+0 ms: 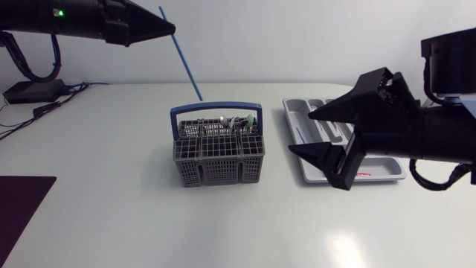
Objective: Unload the cutlery basket into the drawer organizer.
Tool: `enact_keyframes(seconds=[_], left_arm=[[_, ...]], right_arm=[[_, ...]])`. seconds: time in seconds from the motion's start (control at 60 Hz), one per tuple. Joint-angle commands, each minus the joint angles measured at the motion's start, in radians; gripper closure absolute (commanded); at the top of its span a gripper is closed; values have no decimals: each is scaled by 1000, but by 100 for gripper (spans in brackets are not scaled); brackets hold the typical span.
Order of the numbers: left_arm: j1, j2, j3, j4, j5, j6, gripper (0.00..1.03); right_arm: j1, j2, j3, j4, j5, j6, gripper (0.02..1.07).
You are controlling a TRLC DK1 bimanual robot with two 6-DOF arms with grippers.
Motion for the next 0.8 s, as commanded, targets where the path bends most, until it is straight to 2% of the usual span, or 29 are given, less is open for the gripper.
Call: enact_keyframes(seconds=[0.0, 0.167, 0.417, 0.783], left_arm=[[-53, -20, 16, -4, 15, -52, 89], [-115, -2, 2, -11, 79, -96, 89], [-158, 60, -19, -27, 184, -107, 89], [-196, 123, -16, -53, 216, -112, 89]], right_arm=[[30, -9, -23, 30, 5, 37, 10], [73, 6, -17, 69, 4, 64, 10], [108, 86, 9, 113, -45, 104, 13], [130, 157, 46, 190, -71, 141, 19]])
